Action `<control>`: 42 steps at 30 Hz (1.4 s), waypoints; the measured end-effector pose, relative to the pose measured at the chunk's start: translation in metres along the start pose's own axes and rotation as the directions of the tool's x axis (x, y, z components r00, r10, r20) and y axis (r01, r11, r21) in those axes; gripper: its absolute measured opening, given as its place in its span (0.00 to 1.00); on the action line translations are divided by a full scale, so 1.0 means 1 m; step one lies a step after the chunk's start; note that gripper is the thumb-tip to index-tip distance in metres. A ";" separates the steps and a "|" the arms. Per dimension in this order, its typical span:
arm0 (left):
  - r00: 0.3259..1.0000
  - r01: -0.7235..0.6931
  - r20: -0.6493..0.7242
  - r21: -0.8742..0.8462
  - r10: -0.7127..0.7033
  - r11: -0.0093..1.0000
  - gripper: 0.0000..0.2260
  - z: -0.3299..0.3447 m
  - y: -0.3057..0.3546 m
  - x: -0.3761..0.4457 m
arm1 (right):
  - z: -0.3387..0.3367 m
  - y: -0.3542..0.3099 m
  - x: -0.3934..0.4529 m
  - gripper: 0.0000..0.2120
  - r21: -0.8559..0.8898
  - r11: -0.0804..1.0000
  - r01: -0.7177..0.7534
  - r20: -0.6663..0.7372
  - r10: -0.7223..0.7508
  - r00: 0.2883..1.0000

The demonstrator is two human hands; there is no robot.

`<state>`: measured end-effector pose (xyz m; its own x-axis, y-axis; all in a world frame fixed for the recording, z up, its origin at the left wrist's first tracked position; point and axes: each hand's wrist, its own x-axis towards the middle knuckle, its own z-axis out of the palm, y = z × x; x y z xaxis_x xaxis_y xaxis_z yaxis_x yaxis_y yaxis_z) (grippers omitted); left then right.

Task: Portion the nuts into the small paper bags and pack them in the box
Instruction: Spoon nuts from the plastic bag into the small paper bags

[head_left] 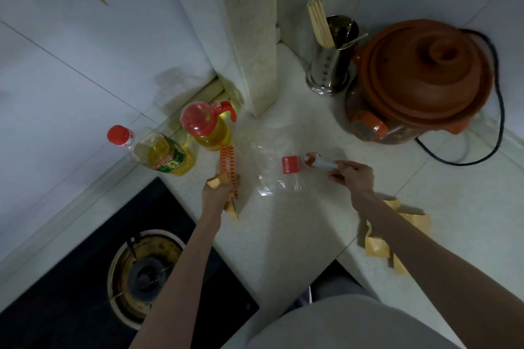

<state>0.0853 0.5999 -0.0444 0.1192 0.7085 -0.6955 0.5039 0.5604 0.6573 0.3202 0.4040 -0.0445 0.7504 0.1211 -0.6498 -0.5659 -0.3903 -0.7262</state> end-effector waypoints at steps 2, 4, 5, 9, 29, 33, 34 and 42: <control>0.998 -0.049 -0.044 0.018 0.050 0.999 0.12 0.000 0.002 -0.005 | -0.012 -0.001 -0.001 0.06 0.043 0.999 -0.024 -0.021 0.025 0.999; 0.990 -0.104 -0.090 0.080 0.111 0.991 0.15 0.000 0.003 -0.009 | -0.021 -0.003 -0.004 0.06 0.065 0.997 -0.029 -0.028 0.030 0.999; 0.985 -0.137 -0.090 0.110 0.147 0.984 0.17 0.001 0.003 -0.009 | -0.025 -0.005 -0.007 0.06 0.075 0.997 -0.020 -0.025 0.022 0.999; 0.977 -0.212 0.036 0.181 0.209 0.960 0.18 0.016 0.014 -0.002 | -0.032 -0.009 -0.020 0.07 0.088 0.996 0.027 0.008 -0.028 1.000; 0.723 -0.689 0.207 0.285 0.659 0.666 0.25 0.054 0.056 -0.090 | -0.028 -0.095 -0.104 0.07 0.109 0.953 0.282 0.292 -0.302 0.908; 0.634 -0.771 0.236 0.266 0.737 0.578 0.26 0.054 0.087 -0.115 | -0.036 -0.127 -0.139 0.07 0.144 0.918 0.371 0.310 -0.398 0.864; 0.627 -0.777 0.245 0.264 0.739 0.571 0.23 0.054 0.093 -0.120 | -0.038 -0.134 -0.147 0.07 0.158 0.909 0.385 0.312 -0.416 0.854; 0.509 -0.860 0.251 0.195 0.823 0.472 0.21 0.050 0.119 -0.162 | -0.063 -0.167 -0.206 0.08 0.112 0.817 0.565 0.263 -0.573 0.776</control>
<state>0.1693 0.5305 0.1321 0.6902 0.7146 0.1140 0.3026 -0.4281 0.8516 0.2817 0.3864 0.2250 0.8171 0.5573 -0.1475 -0.0765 -0.1488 -0.9859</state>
